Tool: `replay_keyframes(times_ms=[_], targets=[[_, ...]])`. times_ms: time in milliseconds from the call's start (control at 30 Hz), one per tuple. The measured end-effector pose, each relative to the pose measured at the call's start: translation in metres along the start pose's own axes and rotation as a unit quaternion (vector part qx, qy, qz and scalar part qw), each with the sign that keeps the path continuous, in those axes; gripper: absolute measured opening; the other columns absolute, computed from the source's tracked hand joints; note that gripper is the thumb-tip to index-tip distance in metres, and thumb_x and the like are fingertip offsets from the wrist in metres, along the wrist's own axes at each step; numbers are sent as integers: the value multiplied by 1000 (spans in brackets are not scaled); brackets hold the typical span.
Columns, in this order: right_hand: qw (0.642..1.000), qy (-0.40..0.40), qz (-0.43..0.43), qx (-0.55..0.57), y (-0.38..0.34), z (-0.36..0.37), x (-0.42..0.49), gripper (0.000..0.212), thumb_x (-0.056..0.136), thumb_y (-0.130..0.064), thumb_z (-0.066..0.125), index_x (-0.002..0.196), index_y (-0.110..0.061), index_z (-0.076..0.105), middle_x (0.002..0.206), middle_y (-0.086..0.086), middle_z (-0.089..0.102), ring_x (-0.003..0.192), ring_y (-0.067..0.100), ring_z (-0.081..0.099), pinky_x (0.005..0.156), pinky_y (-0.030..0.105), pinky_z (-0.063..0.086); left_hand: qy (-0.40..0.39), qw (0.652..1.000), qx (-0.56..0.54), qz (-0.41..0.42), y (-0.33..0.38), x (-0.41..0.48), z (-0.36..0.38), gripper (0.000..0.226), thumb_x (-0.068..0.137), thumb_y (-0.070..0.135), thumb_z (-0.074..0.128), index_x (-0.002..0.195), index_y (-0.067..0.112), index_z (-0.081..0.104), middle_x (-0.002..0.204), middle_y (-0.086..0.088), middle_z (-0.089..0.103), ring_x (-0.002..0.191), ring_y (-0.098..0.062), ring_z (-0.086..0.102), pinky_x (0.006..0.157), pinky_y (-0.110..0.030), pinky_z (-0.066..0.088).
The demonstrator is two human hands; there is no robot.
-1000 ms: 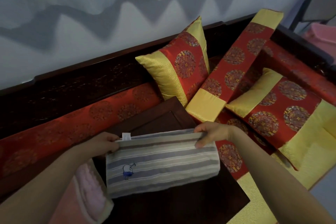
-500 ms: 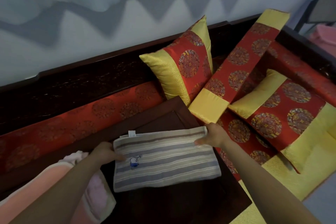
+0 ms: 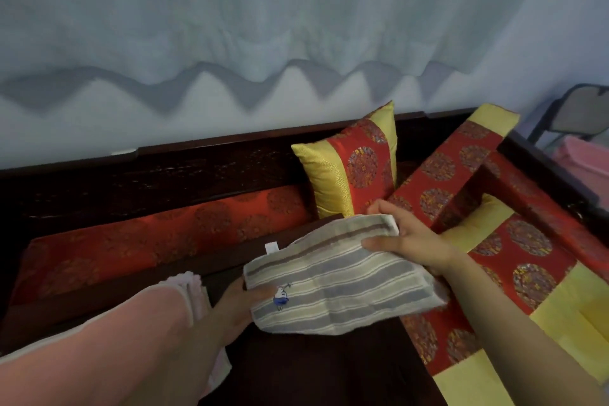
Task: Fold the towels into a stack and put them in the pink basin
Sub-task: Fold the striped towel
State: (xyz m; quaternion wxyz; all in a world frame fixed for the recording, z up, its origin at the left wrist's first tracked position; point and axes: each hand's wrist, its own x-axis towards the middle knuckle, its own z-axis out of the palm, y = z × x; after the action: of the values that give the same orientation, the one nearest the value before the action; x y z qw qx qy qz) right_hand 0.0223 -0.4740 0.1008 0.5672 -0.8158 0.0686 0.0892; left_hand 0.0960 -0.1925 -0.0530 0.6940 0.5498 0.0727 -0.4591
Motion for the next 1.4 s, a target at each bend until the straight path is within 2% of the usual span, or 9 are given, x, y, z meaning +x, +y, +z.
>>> replay_keyframes(times_ms=[100,233,400,567,733,833,1033,1300,1400], targets=[[997,-59,-50,-13,-65,7,1,26,78,-5,74,86,-12,51,76,-2,52,70,10,52,63,23,43,-35,997,-63,-26,-9,-16,7,52,75,16,73,123,7,56,115,-16,69,104,-31,67,78,-38,57],[990,-113,-75,27,-127,19,1,23,75,4,68,84,-10,52,78,2,57,72,11,56,63,21,46,-87,988,-129,-16,-7,-43,15,58,66,28,81,120,13,64,119,-14,67,106,-29,66,80,-40,57],[989,-76,-57,109,-155,35,5,29,73,8,66,96,-8,62,86,0,71,83,15,68,71,22,53,-52,995,-82,32,25,-85,-11,31,82,30,61,109,18,71,116,-13,68,107,-31,65,89,-42,54],[981,-14,12,196,-158,68,17,36,72,-6,65,108,-10,64,97,6,75,88,20,71,67,24,56,-15,977,-140,161,67,-174,-65,21,61,17,77,81,13,80,86,-11,76,72,-25,73,55,-35,59],[964,-69,97,237,-137,132,38,39,78,-4,67,116,-6,60,105,18,71,88,31,71,68,36,59,89,970,-99,201,80,-244,-138,97,13,32,96,105,15,70,91,-13,75,73,-27,73,56,-36,59],[982,-28,113,146,-106,185,53,48,73,-8,77,116,-11,56,110,17,67,91,29,69,71,36,58,143,969,-62,192,73,-278,-177,106,28,37,96,124,16,56,111,-17,70,90,-31,71,69,-39,60],[995,31,27,-94,-43,286,66,43,78,-15,74,112,-20,48,89,0,61,76,12,59,65,17,47,136,985,53,97,16,-301,-227,57,82,21,71,132,30,45,123,-3,66,112,-24,64,93,-44,52],[950,150,-127,-243,-7,327,59,45,86,-11,61,127,-25,45,113,-8,45,98,11,51,77,30,49,331,931,136,68,-16,-275,-248,61,65,6,83,115,16,49,103,-3,64,86,-11,62,59,-18,50],[929,225,-186,-229,-5,329,40,49,83,-2,62,123,-26,47,111,-10,43,101,10,45,83,27,42,356,903,217,106,-19,-266,-251,92,66,11,84,140,19,31,120,2,55,102,-13,57,79,-25,49]])
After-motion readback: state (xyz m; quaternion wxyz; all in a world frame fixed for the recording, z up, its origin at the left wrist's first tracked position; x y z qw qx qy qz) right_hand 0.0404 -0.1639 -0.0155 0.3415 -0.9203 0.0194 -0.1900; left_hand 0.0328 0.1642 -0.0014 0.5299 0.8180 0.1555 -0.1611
